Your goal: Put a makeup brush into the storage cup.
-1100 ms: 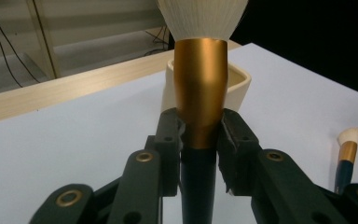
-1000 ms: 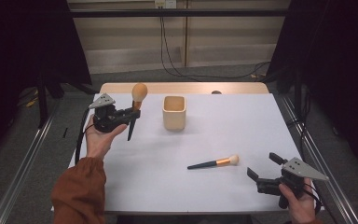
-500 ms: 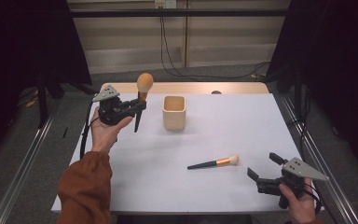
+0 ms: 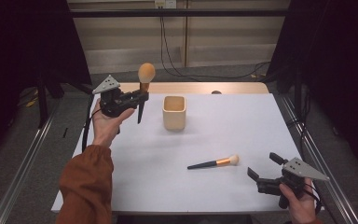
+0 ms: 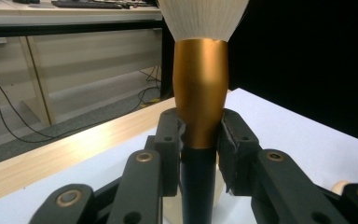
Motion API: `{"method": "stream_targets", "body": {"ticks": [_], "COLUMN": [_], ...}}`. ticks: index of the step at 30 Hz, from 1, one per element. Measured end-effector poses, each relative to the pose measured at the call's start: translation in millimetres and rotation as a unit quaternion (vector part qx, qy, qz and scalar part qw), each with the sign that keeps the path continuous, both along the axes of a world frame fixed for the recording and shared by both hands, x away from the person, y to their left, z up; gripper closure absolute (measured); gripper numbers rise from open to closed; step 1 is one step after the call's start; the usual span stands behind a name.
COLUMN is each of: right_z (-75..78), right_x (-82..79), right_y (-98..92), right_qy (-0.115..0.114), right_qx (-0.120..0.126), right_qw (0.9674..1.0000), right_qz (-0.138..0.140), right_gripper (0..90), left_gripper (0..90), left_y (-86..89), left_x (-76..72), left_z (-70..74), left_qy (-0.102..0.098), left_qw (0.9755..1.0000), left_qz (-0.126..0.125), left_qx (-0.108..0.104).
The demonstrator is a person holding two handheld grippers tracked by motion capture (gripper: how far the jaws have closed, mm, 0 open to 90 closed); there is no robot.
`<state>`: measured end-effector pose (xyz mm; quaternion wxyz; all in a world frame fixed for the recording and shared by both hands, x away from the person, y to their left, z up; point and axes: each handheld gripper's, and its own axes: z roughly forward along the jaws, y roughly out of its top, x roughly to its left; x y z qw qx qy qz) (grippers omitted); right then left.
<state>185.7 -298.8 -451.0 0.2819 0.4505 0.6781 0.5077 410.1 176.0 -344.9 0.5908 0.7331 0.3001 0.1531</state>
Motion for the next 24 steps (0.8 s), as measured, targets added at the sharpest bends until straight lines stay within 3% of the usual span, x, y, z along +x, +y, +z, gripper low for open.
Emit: {"method": "stream_targets", "body": {"ticks": [8, 24], "right_z": [0.0, -0.4], "right_x": [-0.2, -0.2], "right_y": [0.0, -0.1], "right_qy": [0.0, 0.0], "right_qx": [0.001, 0.002], "right_qw": [1.0, 1.0], "right_qz": [0.002, 0.002], "right_gripper": [0.0, 0.0], "left_gripper": [71.3, 71.3], "left_y": [-13.6, -50.1], "left_x": [8.0, 25.6], "left_z": [2.0, 8.9], "left_qy": [-0.005, -0.017], "left_qw": [1.0, 0.9996], "left_qz": [-0.004, -0.018], "left_qx": [0.003, -0.014]}}
